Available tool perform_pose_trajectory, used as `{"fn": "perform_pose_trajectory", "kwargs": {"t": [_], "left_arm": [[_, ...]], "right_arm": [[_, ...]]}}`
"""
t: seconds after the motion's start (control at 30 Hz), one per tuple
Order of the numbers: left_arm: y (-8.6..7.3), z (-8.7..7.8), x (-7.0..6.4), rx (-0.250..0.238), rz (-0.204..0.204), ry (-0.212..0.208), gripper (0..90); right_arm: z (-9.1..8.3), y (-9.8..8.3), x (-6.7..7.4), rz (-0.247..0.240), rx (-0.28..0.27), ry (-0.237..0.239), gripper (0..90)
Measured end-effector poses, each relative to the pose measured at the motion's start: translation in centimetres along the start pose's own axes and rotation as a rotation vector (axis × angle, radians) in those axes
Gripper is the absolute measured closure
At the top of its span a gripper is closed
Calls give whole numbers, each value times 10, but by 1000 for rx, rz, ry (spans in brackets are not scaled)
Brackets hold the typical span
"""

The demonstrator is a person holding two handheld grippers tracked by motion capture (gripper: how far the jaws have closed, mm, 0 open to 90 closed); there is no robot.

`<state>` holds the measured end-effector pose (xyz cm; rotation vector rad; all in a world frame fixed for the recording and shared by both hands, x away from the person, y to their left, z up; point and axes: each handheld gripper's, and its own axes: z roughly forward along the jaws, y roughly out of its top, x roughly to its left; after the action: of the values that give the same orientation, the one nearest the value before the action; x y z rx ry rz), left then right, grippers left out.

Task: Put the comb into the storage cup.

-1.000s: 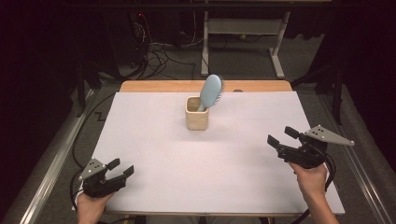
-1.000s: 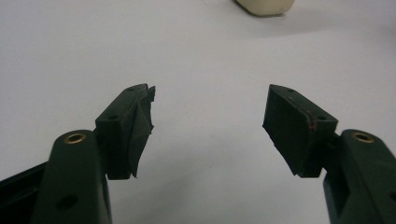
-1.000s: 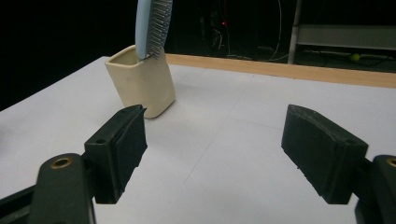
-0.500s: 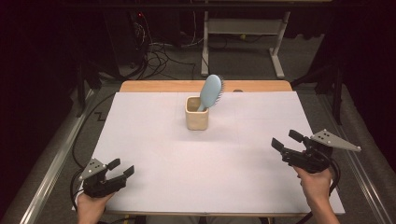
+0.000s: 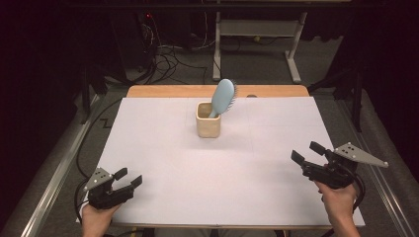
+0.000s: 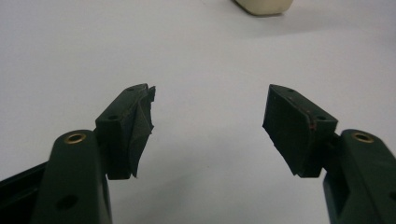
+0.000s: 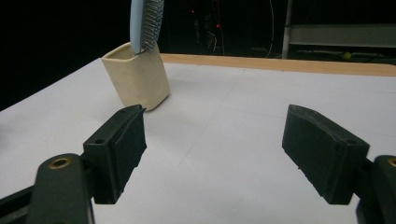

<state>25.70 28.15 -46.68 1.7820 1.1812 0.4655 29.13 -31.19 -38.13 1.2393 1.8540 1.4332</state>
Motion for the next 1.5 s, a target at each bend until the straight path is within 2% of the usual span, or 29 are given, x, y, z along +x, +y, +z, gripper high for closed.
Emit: {"fn": "perform_pose_trajectory", "kwargs": {"t": [0.1,0.2,0.27,1.5], "left_arm": [[0,0,0,0,0,0,332],[0,0,0,-2,0,0,333],[0,0,0,-1,1,-1,333],[0,-3,-1,-10,-2,1,331]], "right_arm": [[-2,-2,1,-11,4,-9,219],[-4,-4,5,-51,12,-27,219],[-5,-6,6,-54,10,-27,219],[-22,-44,5,2,31,-30,219]]}}
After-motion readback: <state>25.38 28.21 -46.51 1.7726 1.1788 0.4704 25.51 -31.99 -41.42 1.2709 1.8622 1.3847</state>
